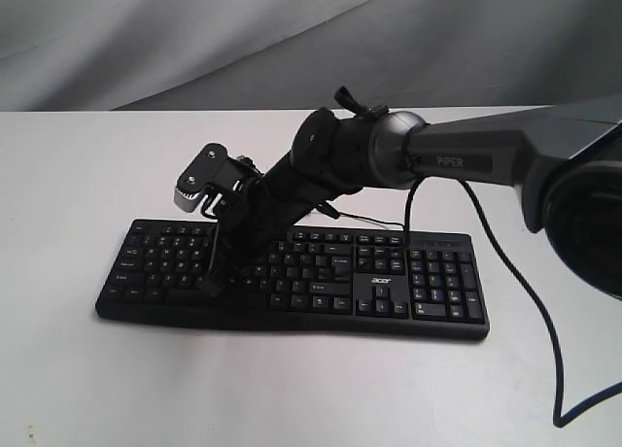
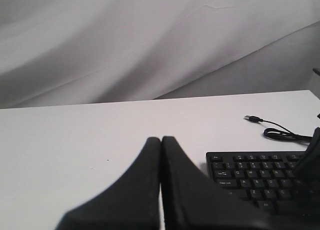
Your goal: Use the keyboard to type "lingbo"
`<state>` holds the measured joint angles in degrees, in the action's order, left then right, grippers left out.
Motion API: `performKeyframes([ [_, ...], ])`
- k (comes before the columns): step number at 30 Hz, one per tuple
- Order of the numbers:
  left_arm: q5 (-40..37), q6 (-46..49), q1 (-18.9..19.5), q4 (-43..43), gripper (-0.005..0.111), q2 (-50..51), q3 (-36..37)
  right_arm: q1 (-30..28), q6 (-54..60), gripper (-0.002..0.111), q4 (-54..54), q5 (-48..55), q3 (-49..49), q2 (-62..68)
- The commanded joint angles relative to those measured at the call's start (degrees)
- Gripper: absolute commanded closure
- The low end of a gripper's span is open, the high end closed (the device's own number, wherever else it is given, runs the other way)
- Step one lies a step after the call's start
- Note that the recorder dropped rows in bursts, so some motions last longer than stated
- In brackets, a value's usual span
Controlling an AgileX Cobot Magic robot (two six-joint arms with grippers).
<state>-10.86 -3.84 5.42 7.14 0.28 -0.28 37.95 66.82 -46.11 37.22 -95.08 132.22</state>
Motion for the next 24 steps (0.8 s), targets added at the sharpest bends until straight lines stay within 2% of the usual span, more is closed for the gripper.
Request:
performKeyframes([
  [1, 0.35, -0.12, -0.31, 0.01, 0.106, -0.28, 0.28, 0.29, -1.34, 0.108, 1.14, 2.90, -0.33, -1.46],
  [24, 0.35, -0.12, -0.31, 0.01, 0.106, -0.28, 0.28, 0.29, -2.90, 0.108, 2.42, 4.13, -0.06, -0.47],
])
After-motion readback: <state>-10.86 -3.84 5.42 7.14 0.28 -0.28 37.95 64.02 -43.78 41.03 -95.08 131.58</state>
